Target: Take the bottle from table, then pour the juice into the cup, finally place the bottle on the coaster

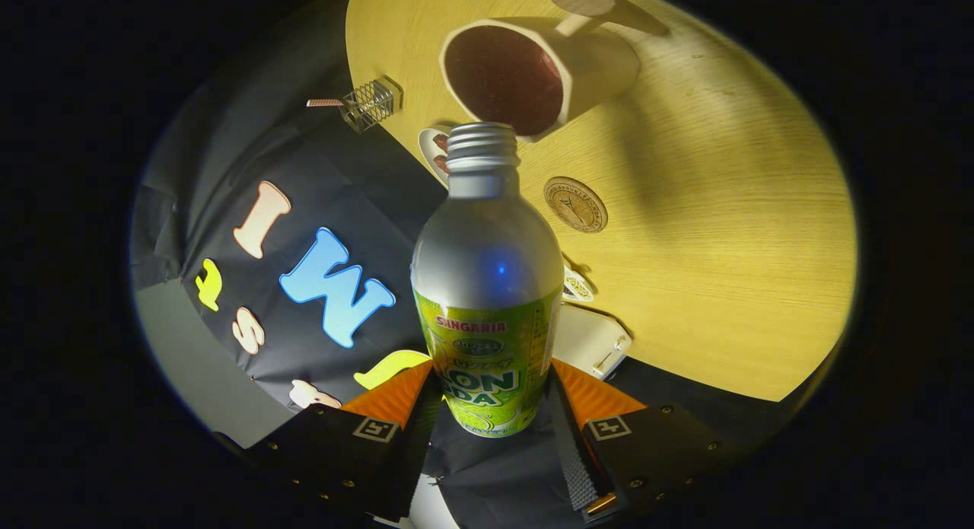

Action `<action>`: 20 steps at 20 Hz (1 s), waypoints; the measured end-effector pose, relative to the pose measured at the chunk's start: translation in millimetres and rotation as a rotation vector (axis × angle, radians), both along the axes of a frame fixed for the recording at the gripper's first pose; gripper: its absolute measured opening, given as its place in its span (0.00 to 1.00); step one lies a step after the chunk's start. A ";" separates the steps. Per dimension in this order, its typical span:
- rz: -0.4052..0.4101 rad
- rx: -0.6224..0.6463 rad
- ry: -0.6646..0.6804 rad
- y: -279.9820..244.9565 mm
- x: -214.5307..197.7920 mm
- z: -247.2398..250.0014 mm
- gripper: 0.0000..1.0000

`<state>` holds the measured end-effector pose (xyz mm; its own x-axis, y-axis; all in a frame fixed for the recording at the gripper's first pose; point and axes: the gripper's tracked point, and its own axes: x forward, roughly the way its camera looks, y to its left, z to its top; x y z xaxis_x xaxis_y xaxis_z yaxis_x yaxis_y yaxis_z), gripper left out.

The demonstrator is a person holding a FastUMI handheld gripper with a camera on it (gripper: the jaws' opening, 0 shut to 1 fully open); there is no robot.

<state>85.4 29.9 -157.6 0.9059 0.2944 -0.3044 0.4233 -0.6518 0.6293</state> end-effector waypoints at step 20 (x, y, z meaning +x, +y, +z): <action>0.272 -0.708 -0.007 17.0 -45.8 -86.3 0.75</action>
